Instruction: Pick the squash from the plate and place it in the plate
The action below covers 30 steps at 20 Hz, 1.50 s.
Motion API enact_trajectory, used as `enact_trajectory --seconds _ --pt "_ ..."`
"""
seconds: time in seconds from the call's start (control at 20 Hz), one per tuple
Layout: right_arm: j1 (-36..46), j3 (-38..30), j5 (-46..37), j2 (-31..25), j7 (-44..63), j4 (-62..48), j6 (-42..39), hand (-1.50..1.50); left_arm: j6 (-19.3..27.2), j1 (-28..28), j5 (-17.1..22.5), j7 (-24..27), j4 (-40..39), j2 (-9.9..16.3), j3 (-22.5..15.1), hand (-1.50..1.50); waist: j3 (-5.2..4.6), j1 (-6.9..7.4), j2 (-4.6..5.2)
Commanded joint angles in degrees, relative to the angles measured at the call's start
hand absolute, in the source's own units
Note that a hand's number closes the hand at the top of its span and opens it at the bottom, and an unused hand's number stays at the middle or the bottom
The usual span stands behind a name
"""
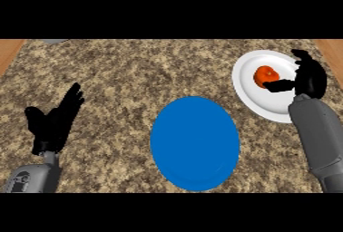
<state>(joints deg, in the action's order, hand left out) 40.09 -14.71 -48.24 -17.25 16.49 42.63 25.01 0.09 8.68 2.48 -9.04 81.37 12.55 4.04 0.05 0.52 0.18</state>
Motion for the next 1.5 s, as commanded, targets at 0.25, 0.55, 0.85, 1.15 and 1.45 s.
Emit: enact_trajectory --seconds 0.25,0.55,0.85,1.15,1.45 --pt "1.20 -1.69 11.27 3.58 -17.88 12.11 2.92 -1.50 1.27 -2.76 -0.99 -0.04 2.02 -2.48 -1.65 0.00 0.02 -0.42 -0.57" --pt "0.98 -7.01 21.49 5.83 -10.40 19.62 -0.80 -1.50 0.27 -2.19 -0.41 -2.59 3.85 -0.32 -0.30 0.00 -0.01 -0.66 -0.67" --pt "-11.28 -8.41 32.94 6.91 -11.69 30.06 -12.03 -1.50 -0.56 -0.11 0.00 -0.39 -1.03 0.09 1.42 0.00 -0.05 -1.55 -0.46" --pt "-11.52 -9.79 36.00 0.74 -16.92 26.86 -12.74 -1.50 -1.09 0.96 -1.16 1.76 -3.44 -0.12 2.16 0.00 -0.06 -0.53 -0.17" --pt "-16.12 -10.14 39.34 -0.80 -20.28 26.03 -13.01 -1.50 1.06 -0.09 -2.88 -2.40 2.22 -2.77 0.07 0.00 -0.04 -0.40 -0.20"
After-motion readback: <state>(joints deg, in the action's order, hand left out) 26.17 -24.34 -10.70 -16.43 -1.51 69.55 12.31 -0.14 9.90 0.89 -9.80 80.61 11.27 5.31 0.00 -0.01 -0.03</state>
